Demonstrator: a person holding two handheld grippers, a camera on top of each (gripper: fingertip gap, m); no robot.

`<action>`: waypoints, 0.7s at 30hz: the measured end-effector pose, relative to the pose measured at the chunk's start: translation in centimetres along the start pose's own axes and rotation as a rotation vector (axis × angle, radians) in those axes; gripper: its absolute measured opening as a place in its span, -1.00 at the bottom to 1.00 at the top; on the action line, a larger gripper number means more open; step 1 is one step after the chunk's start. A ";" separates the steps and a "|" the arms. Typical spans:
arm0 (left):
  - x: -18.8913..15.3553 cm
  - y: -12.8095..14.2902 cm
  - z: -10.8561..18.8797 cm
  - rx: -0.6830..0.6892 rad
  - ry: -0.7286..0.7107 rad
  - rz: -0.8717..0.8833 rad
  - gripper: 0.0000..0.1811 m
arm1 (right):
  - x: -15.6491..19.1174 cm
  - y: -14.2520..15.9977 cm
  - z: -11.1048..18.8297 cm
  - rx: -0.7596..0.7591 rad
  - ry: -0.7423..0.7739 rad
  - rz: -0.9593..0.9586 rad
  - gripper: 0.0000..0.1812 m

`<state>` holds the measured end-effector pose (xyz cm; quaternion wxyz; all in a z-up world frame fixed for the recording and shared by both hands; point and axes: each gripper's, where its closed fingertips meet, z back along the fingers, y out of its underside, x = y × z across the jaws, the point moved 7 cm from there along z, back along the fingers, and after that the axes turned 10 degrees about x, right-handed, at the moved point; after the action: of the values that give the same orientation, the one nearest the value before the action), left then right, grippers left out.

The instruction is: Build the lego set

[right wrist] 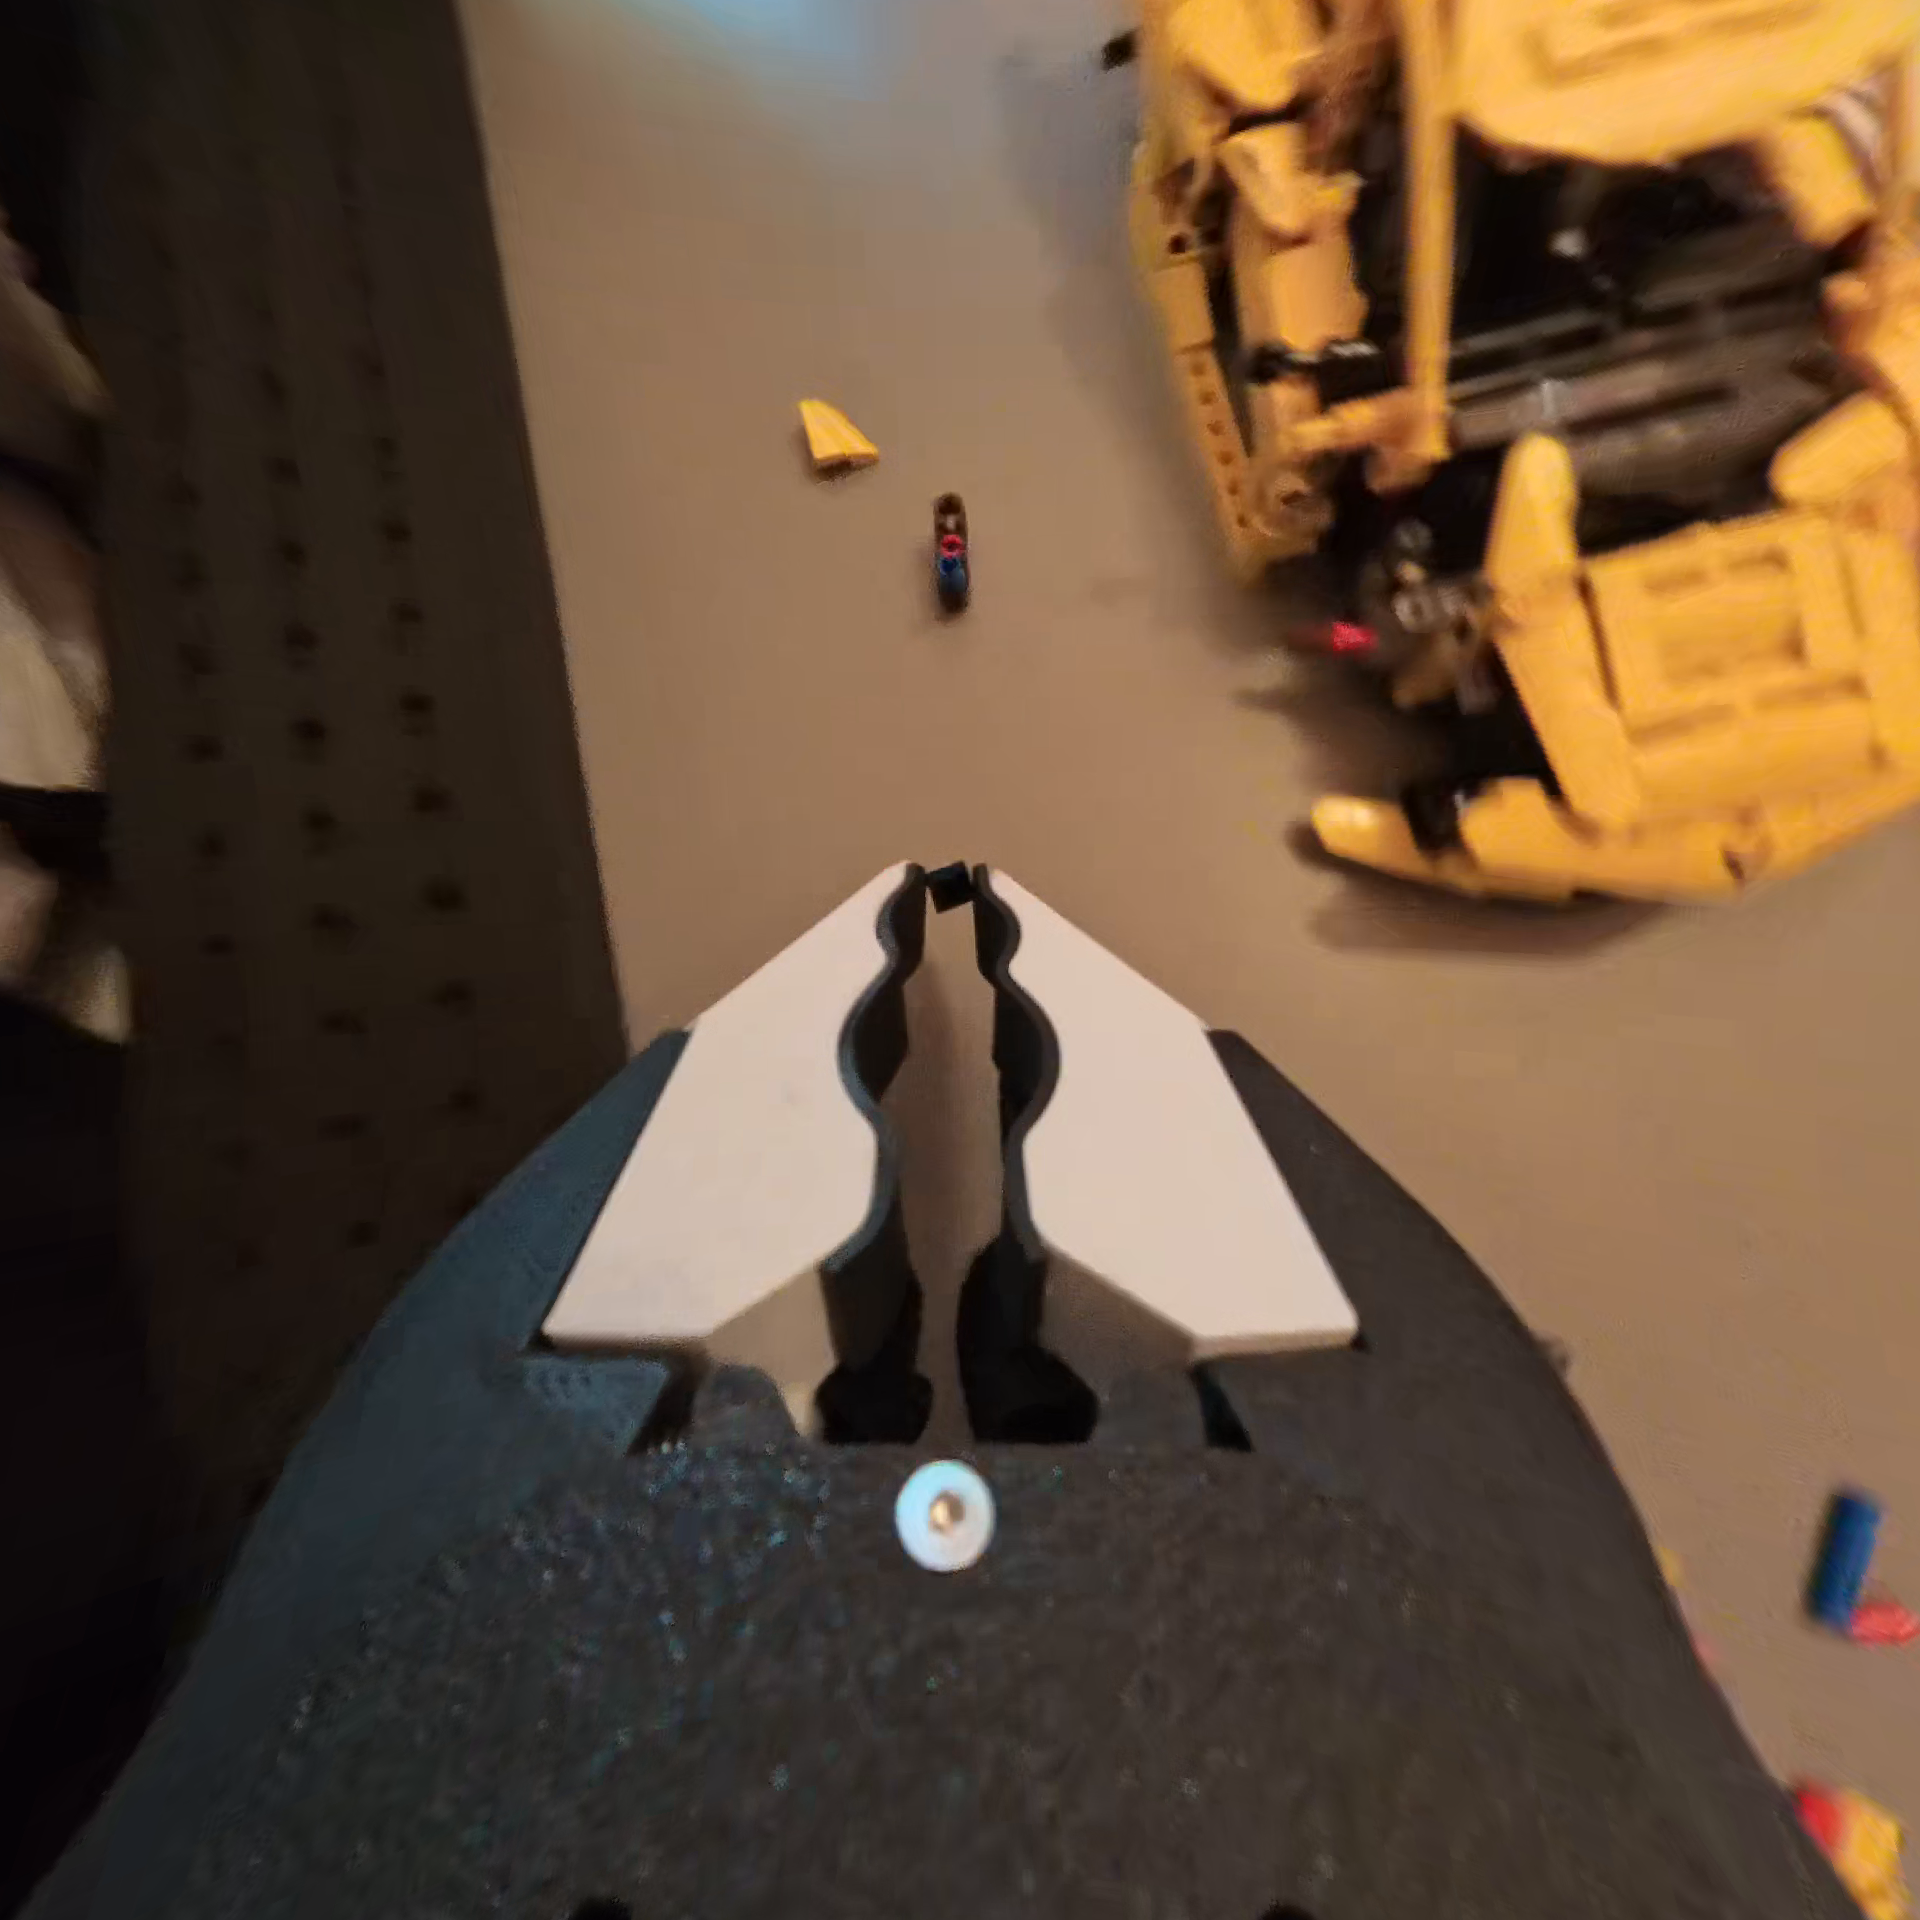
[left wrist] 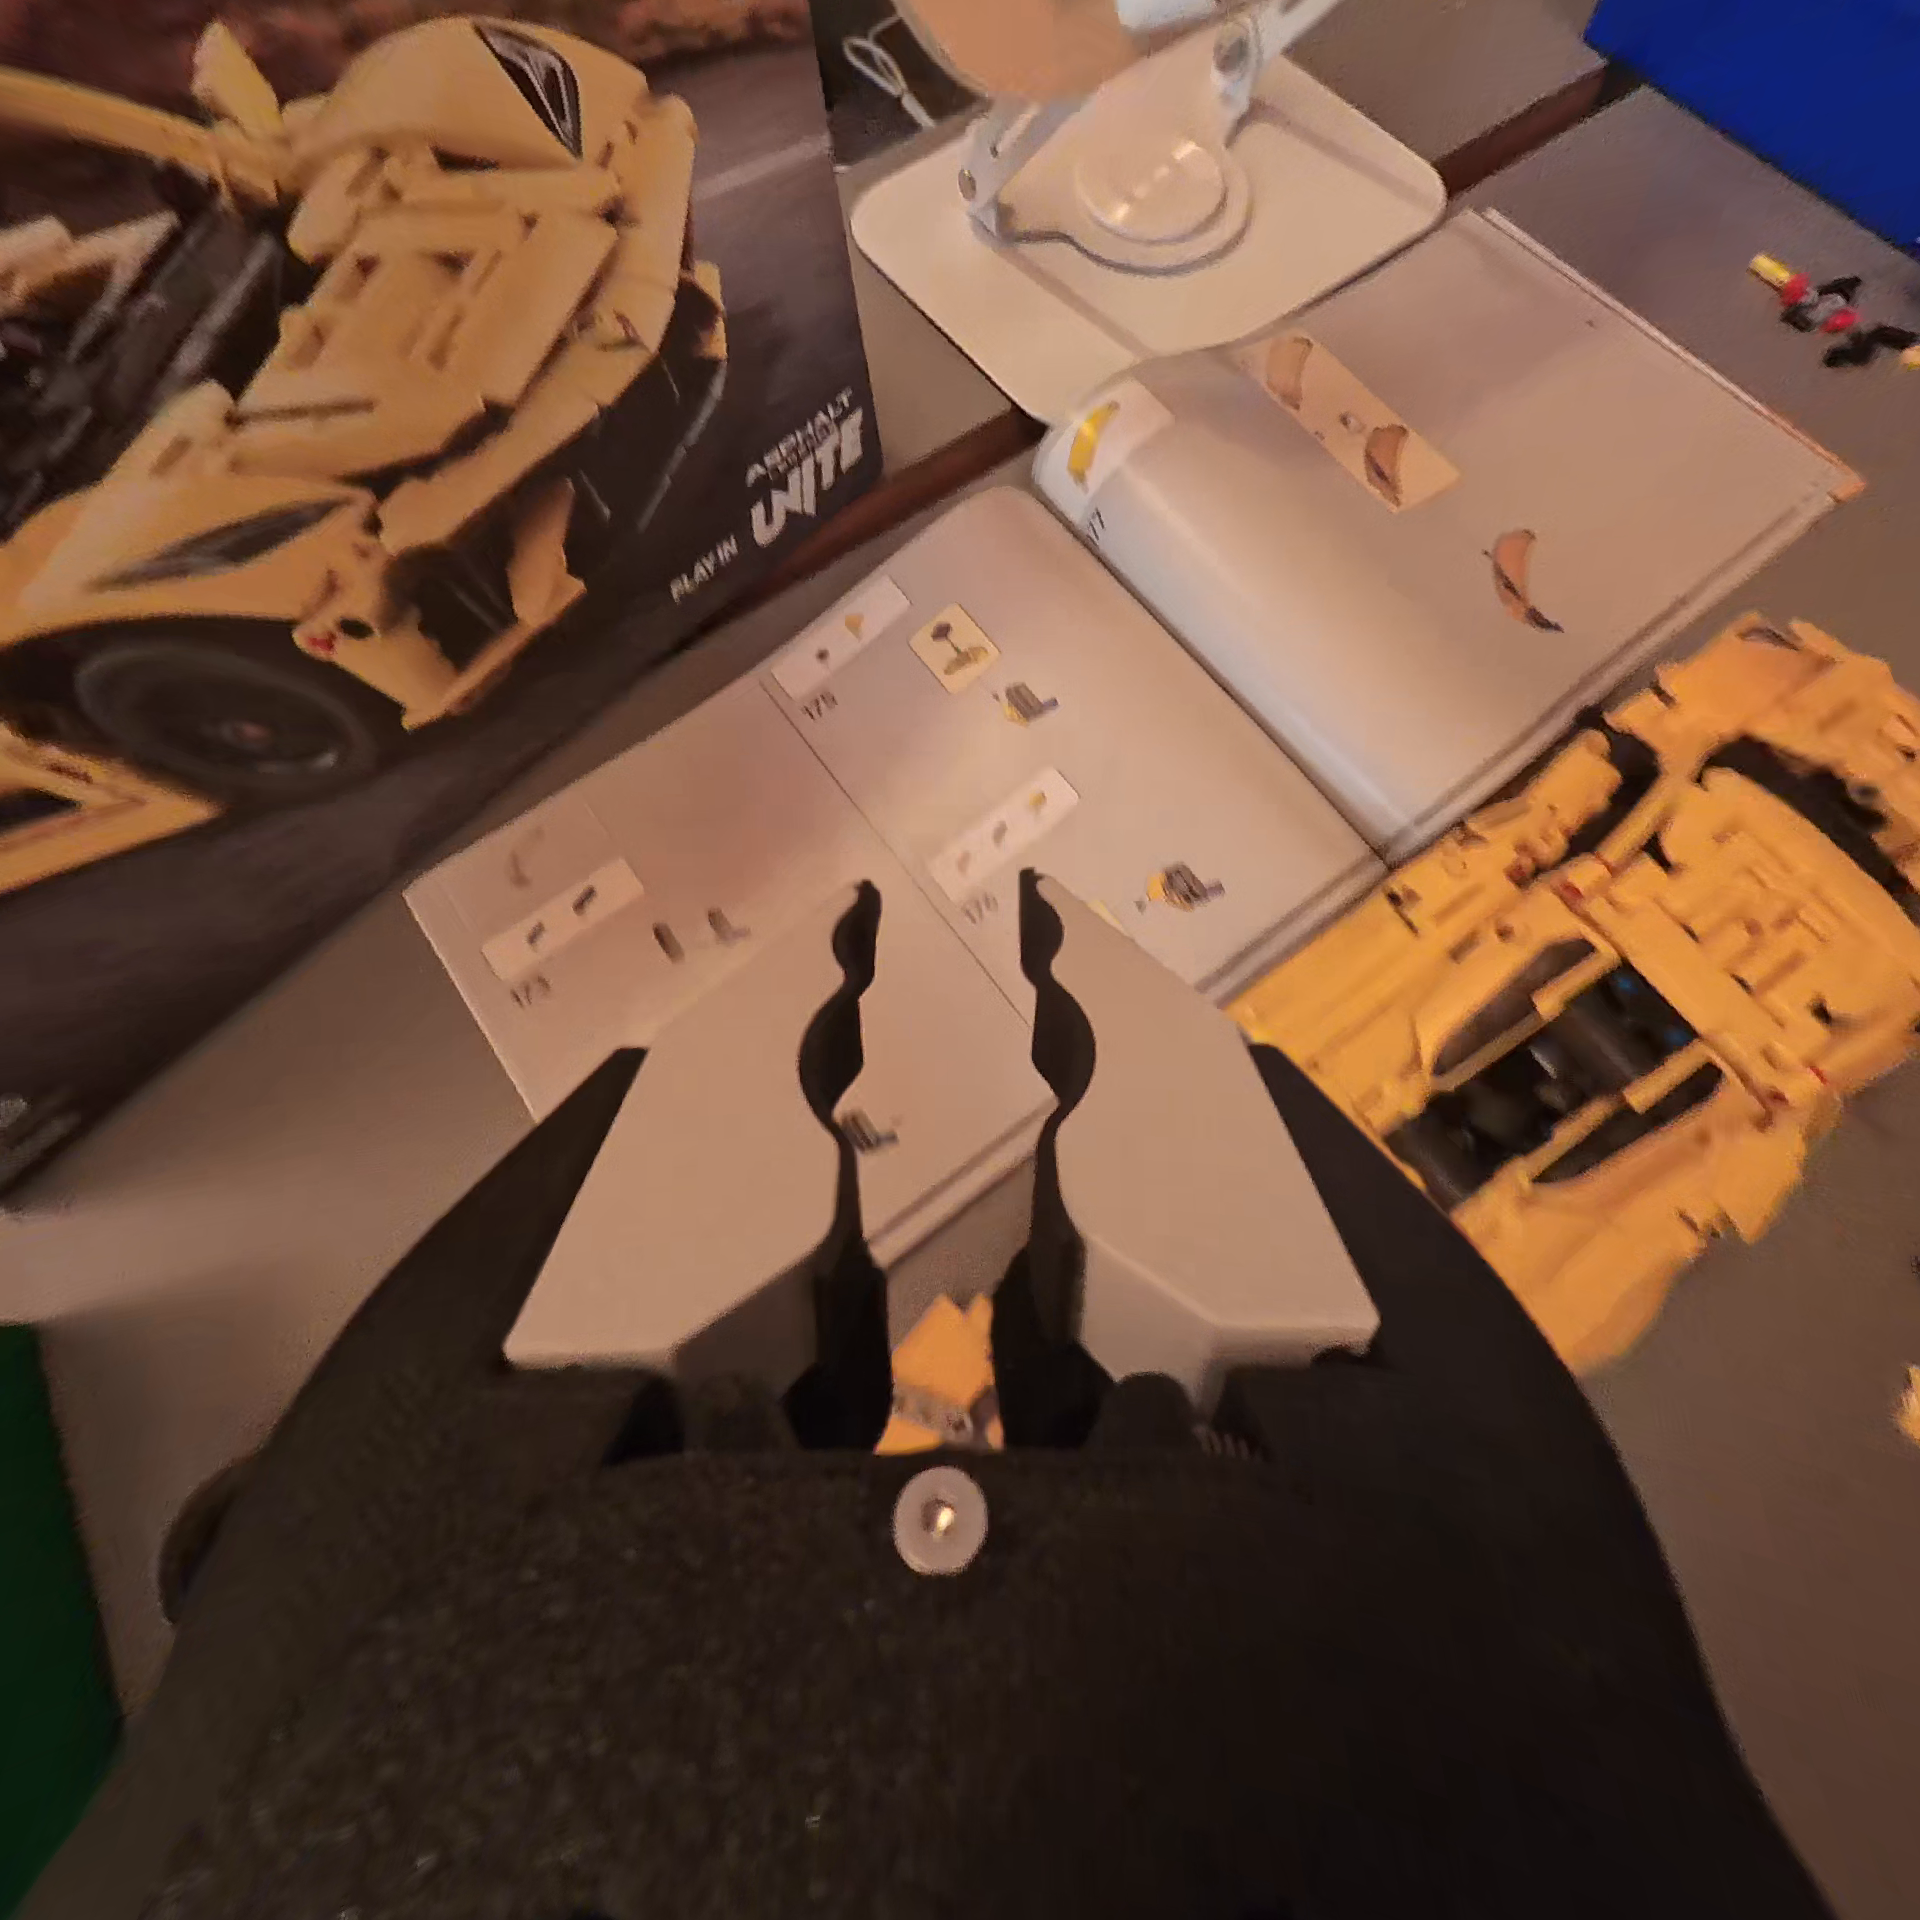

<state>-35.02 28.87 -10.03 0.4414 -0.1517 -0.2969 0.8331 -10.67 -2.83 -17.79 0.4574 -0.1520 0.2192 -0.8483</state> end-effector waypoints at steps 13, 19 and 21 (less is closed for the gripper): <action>-7.4 8.2 4.4 -0.433 -0.121 -0.393 -0.90 | 1.4 -5.0 -5.7 0.063 -0.041 0.057 -0.91; -9.1 9.7 3.3 -0.444 0.146 -0.299 -0.90 | 1.8 -5.9 -5.5 0.033 0.079 0.004 -0.76; -9.4 10.1 3.3 -0.445 0.196 -0.281 -0.90 | 2.5 -7.0 -5.3 -0.019 0.100 -0.011 -0.76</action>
<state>-37.94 15.53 -13.93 0.5349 -0.2822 -0.4463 0.6595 -19.38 -0.35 -18.58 0.4396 -0.1152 0.2490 -0.8553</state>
